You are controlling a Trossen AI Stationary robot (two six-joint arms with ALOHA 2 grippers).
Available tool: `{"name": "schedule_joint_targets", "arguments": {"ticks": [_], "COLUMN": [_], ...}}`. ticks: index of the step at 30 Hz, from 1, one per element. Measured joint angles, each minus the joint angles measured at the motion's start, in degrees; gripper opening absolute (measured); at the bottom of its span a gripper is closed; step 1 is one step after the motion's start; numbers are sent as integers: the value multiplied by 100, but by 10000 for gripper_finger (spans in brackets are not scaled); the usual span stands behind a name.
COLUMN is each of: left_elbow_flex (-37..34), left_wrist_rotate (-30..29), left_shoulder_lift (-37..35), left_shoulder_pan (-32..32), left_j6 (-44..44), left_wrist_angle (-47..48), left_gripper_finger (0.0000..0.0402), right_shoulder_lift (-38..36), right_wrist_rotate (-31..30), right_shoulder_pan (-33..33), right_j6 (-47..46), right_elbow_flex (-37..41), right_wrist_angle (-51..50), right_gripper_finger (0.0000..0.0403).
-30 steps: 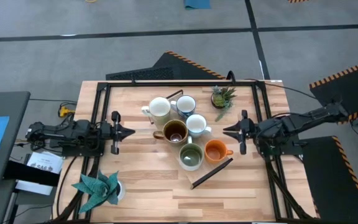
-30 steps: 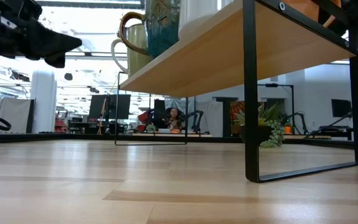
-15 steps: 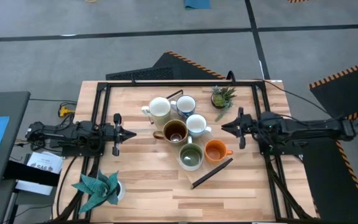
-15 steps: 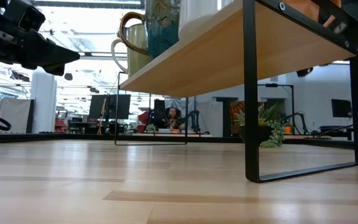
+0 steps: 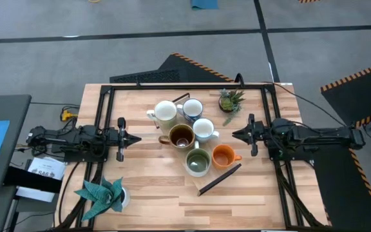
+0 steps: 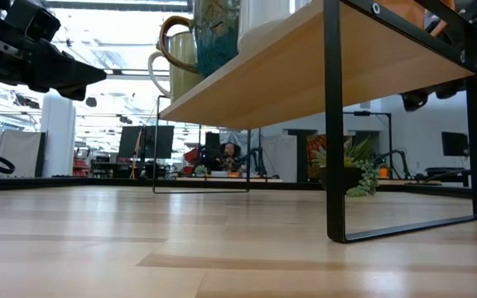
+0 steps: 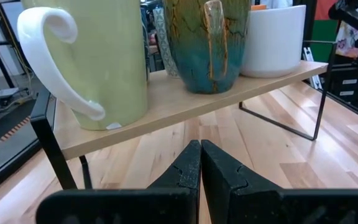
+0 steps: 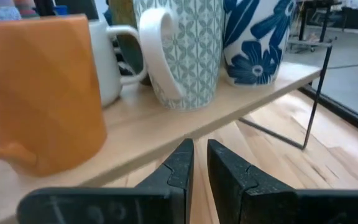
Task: Place coffee mugs
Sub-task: Return to Home Position
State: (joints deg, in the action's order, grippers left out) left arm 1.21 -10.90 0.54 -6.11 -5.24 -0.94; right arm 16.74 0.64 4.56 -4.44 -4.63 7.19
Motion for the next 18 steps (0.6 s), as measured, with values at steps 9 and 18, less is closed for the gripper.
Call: {"name": "schedule_joint_targets", "arguments": {"ticks": [9, 18], "left_elbow_flex": [7, 7], "left_wrist_rotate": [-6, -6], "left_shoulder_lift": [2, 2], "left_shoulder_pan": [0, 0], "left_j6": [27, 36], "left_wrist_angle": [8, 6], "left_gripper_finger": [0, 0], "right_shoulder_lift": [-698, -923], "right_wrist_rotate": [-76, -102], "right_shoulder_pan": [13, 11], "right_j6": [-122, -317], "right_elbow_flex": [412, 414], "right_wrist_angle": [119, -585], "right_gripper_finger": [71, 71]}}
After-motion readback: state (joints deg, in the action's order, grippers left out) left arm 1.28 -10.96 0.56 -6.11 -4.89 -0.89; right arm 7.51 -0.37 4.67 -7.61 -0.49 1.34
